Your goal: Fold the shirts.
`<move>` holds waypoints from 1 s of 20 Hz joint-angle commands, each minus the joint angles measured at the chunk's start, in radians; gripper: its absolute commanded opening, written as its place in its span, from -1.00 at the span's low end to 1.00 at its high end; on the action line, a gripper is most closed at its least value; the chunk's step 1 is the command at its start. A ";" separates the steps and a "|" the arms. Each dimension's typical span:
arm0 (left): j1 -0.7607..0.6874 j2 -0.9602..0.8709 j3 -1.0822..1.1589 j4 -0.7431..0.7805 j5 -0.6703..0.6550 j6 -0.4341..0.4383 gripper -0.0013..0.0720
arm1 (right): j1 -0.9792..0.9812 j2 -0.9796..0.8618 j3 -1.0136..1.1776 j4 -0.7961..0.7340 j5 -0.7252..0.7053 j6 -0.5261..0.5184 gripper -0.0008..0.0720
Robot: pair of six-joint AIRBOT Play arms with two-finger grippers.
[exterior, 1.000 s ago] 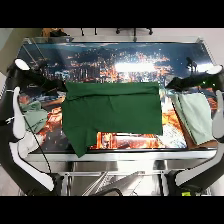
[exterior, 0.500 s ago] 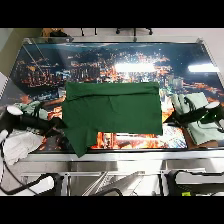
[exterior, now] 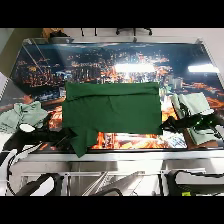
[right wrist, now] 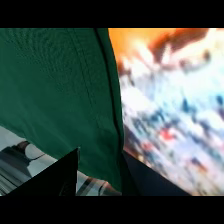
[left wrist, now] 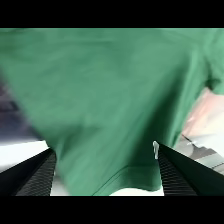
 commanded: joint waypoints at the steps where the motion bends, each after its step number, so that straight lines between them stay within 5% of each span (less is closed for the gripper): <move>1: -0.090 -0.063 0.037 -0.054 0.104 0.001 0.95 | 0.001 -0.001 -0.004 0.035 -0.002 -0.018 -0.09; 2: -0.104 -0.077 0.065 -0.052 0.100 0.001 0.87 | 0.001 -0.001 -0.004 0.039 0.006 -0.021 -0.09; 4: -0.111 -0.097 0.119 -0.048 0.075 0.001 -0.01 | 0.001 -0.001 -0.004 0.041 0.019 -0.021 -0.09; 6: -0.111 -0.097 0.153 -0.046 0.054 0.006 -0.36 | 0.001 -0.001 -0.004 0.041 0.020 -0.022 -0.09; 7: -0.111 -0.095 0.165 -0.044 0.045 0.007 -0.36 | 0.001 0.000 -0.005 0.043 0.020 -0.030 -0.09; 9: -0.111 -0.075 0.172 -0.019 0.037 0.010 -0.93 | 0.005 -0.001 -0.006 0.071 0.020 -0.048 -0.11; 10: -0.111 -0.061 0.172 -0.012 0.037 0.010 -0.93 | 0.016 -0.001 -0.006 0.071 0.019 -0.048 -0.35; 14: -0.108 0.008 0.172 0.014 0.036 0.010 -0.93 | 0.103 -0.032 -0.006 0.072 0.003 -0.055 -0.38; 16: -0.083 0.044 0.172 0.014 0.014 0.011 -0.93 | 0.114 -0.028 -0.005 0.097 0.002 -0.059 -0.92; 20: 0.043 0.148 0.172 0.038 -0.118 0.010 -0.93 | 0.047 0.058 -0.002 0.071 0.029 -0.005 -0.92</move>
